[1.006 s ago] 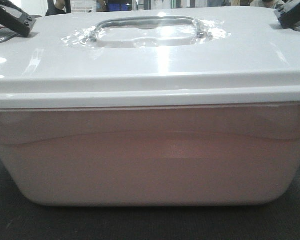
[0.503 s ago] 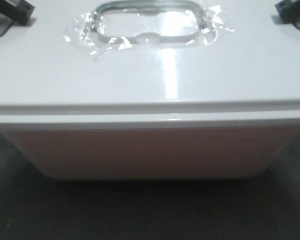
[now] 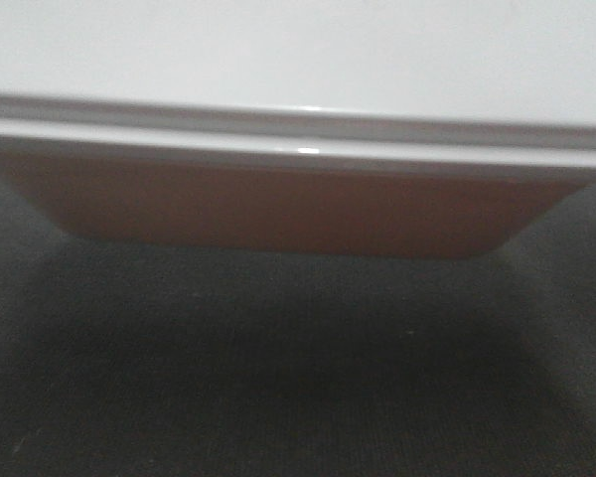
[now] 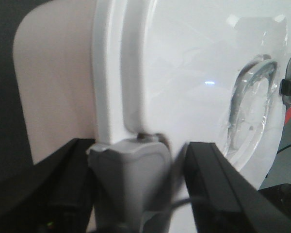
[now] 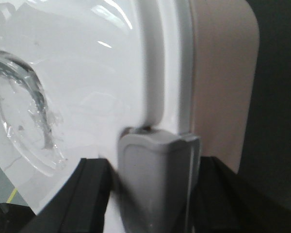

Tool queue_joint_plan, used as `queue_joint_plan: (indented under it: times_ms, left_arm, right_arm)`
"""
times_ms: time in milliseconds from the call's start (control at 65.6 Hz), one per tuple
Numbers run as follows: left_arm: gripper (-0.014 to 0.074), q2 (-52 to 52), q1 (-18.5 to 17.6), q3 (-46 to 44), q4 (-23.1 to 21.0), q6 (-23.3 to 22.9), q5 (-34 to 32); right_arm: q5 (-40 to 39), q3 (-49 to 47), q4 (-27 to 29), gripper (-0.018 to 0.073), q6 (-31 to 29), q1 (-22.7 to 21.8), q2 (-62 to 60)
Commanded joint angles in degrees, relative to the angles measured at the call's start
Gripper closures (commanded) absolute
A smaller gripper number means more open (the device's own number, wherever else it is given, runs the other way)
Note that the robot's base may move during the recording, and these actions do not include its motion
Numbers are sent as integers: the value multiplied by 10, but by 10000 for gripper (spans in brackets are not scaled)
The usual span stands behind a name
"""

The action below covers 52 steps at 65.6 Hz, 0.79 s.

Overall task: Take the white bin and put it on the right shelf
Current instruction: 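Lift the white bin off the table with both grippers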

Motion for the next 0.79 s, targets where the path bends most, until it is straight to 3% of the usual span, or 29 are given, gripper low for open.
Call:
queue_joint_plan:
  times_ms: [0, 412, 778]
  left_arm:
    - [356, -40, -17, -22, -101, 12, 87]
    - [356, -127, -17, -22, -96, 12, 87]
    - [356, -130, -17, -22, -95, 12, 87]
  right_arm:
    - [104, -17, 92, 198, -11, 7, -40]
    - [56, -17, 93, 198, -11, 7, -141]
    - [48, -17, 95, 198, -11, 7, -144]
